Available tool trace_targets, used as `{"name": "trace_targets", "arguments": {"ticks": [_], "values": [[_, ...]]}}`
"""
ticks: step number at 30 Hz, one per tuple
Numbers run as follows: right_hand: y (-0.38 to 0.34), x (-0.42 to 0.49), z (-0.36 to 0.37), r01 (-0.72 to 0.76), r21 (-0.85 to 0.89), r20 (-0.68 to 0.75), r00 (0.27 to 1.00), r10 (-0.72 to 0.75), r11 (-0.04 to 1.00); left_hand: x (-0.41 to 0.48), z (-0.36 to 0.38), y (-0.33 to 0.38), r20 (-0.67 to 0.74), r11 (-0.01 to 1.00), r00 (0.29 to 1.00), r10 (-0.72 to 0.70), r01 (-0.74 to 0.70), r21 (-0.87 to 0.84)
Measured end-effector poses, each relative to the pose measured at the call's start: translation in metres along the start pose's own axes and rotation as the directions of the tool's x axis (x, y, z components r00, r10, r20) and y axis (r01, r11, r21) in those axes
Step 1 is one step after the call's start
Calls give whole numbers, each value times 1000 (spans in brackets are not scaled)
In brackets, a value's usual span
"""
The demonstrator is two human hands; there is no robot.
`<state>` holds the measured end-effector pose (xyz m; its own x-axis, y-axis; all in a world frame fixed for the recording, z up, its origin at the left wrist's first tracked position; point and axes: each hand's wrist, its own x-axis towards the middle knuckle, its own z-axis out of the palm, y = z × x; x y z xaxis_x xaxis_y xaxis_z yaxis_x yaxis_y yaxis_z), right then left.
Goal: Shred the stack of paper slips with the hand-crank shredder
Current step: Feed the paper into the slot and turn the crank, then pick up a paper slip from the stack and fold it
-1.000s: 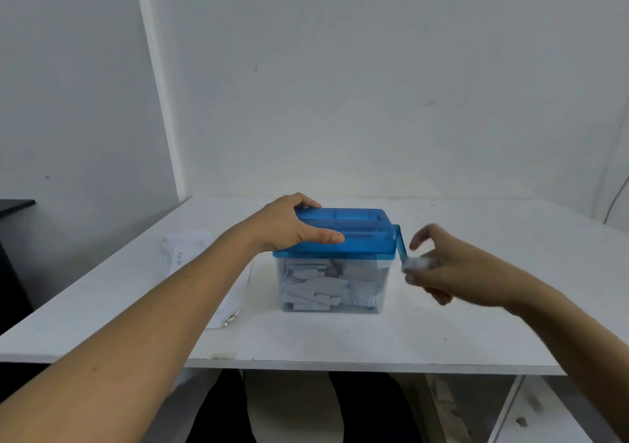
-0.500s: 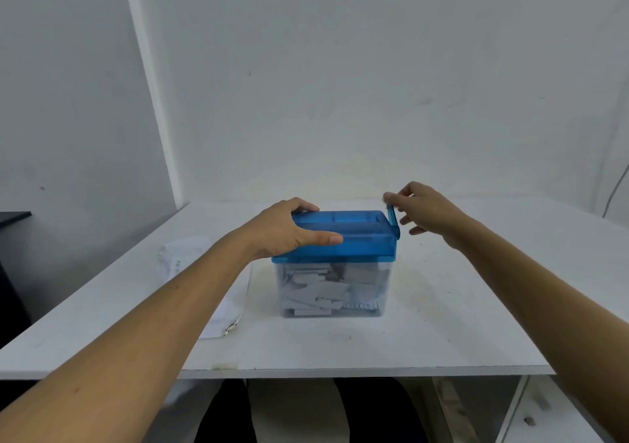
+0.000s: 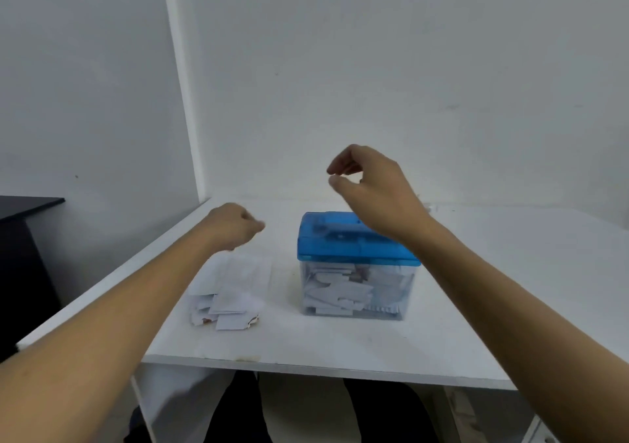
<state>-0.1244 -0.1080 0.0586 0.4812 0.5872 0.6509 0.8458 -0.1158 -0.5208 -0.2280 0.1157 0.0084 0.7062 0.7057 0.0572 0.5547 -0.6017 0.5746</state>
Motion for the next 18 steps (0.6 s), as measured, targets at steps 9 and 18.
{"name": "trace_targets", "arguments": {"ticks": [9,18], "values": [[-8,6,62,3,-236,271,961,63,972,-14,53,-58,-7,869,975,-221,200,452],[4,-1,76,65,-407,241,970,39,911,-7,46,-50,68,922,949,-307,279,269]]}}
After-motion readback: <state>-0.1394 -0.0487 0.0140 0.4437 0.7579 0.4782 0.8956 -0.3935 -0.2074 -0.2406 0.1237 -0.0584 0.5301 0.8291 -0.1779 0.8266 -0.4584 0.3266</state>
